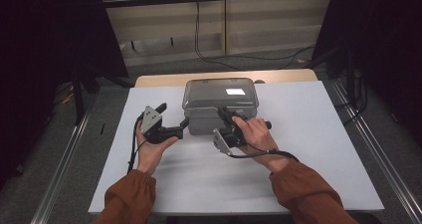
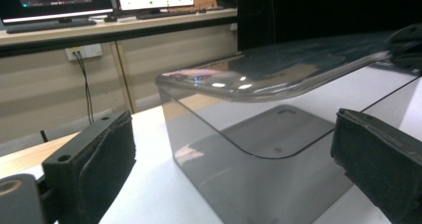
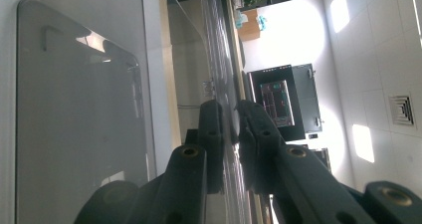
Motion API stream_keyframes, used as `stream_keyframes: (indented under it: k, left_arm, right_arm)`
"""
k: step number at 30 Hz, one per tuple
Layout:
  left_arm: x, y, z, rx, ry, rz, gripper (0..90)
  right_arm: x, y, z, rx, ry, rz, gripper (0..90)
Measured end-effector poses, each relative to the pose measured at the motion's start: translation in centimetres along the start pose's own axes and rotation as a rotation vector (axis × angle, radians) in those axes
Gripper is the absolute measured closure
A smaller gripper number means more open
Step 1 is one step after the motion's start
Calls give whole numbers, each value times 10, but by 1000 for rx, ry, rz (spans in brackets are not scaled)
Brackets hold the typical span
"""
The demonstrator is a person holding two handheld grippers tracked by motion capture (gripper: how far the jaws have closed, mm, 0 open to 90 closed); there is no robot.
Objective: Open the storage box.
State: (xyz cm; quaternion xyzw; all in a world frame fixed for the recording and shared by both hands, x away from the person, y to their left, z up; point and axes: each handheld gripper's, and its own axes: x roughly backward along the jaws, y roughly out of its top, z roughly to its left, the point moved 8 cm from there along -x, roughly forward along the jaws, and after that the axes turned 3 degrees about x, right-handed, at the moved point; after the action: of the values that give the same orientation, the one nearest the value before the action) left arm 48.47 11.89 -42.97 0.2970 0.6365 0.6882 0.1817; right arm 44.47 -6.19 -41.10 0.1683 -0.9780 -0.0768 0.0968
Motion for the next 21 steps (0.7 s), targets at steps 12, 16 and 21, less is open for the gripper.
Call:
stream_keyframes:
  k: [12, 16, 21]
  left_arm:
    - [-22, 1, 4, -13, 6, 24, 45]
    - [-29, -1, 4, 1, 4, 21, 49]
    - [-33, -4, 8, -4, 23, 15, 63]
  right_arm:
    - [0, -1, -2, -12, -3, 3, 798]
    - [0, -1, -4, -10, -3, 2, 796]
    - [0, -1, -4, -10, -1, 2, 791]
